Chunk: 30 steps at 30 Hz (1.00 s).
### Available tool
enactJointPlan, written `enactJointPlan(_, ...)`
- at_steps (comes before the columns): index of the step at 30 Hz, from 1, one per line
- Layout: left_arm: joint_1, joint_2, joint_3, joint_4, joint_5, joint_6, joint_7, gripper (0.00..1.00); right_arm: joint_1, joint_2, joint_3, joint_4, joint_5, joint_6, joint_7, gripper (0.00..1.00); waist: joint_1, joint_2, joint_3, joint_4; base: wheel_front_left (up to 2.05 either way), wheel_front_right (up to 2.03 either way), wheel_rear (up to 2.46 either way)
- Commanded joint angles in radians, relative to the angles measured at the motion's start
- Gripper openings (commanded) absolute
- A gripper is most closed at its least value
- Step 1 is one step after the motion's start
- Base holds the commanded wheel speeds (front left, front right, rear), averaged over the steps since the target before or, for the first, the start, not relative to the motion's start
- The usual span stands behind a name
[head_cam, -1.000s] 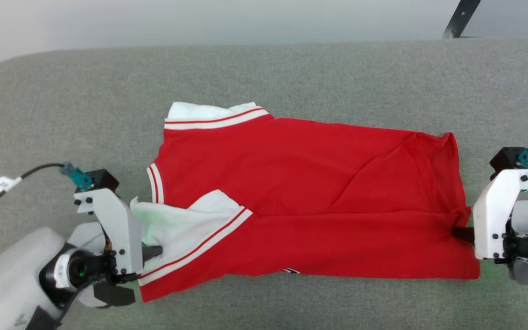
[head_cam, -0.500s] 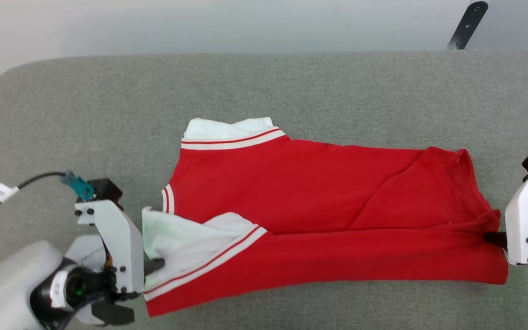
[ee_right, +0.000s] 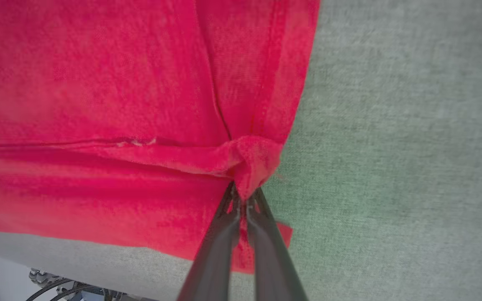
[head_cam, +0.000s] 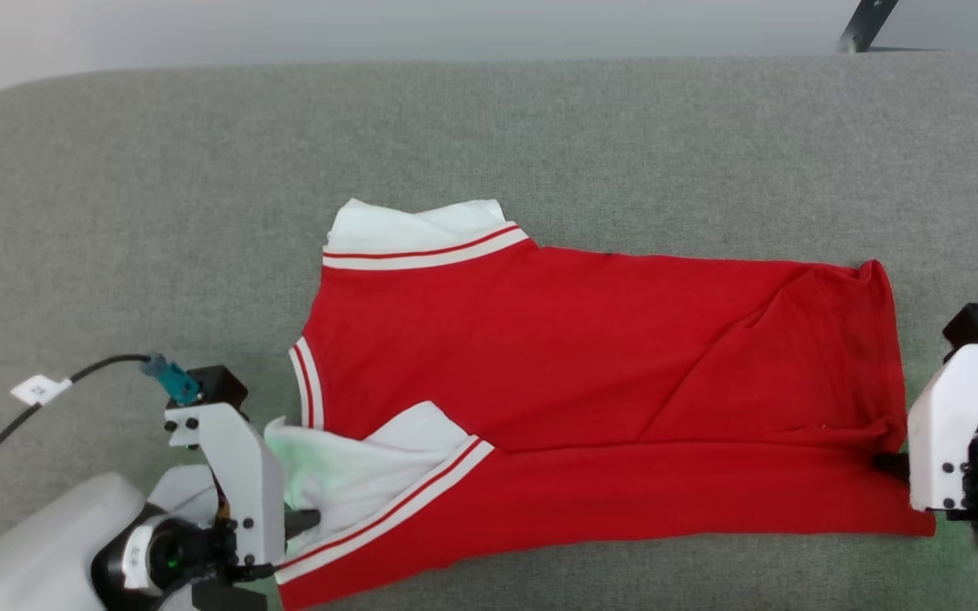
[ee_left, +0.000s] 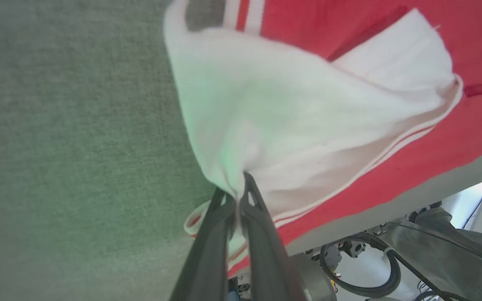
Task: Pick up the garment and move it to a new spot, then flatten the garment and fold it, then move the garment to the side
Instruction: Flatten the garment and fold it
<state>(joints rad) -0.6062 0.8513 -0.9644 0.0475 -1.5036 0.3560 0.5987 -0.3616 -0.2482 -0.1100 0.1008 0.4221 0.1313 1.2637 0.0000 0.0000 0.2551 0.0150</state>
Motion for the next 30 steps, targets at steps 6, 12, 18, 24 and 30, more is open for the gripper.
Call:
enactJointPlan(6, -0.034, -0.053, -0.032, 0.09, 0.016, -0.02, 0.043, 0.0, -0.021, 0.009, 0.026, 0.06, -0.006, -0.001, -0.032, 0.0, 0.0, 0.0, 0.012, -0.004, 0.0, 0.0, 0.0)
enactJointPlan(12, -0.096, -0.059, -0.03, 0.125, 0.048, -0.017, 0.056, 1.0, -0.03, 0.003, 0.046, 0.104, -0.005, -0.001, -0.059, 0.0, 0.0, 0.0, -0.012, -0.003, 0.0, 0.0, 0.0)
enactJointPlan(18, -0.143, -0.012, -0.026, 0.082, 0.096, -0.02, 0.052, 1.0, -0.02, -0.004, 0.056, 0.136, -0.001, -0.001, -0.08, 0.0, 0.0, 0.0, -0.049, 0.003, 0.0, 0.0, 0.0)
enactJointPlan(24, -0.148, 0.047, -0.004, 0.009, 0.149, -0.033, -0.018, 1.0, -0.019, -0.008, 0.061, 0.167, -0.017, -0.001, -0.097, 0.0, 0.0, 0.0, -0.084, 0.008, 0.0, 0.0, 0.0)
enactJointPlan(30, -0.08, 0.065, 0.035, -0.002, 0.201, -0.074, -0.225, 1.0, -0.016, -0.008, 0.077, 0.218, -0.032, -0.001, -0.148, 1.0, 0.0, 0.0, -0.114, 0.008, 0.0, 0.0, 0.0)
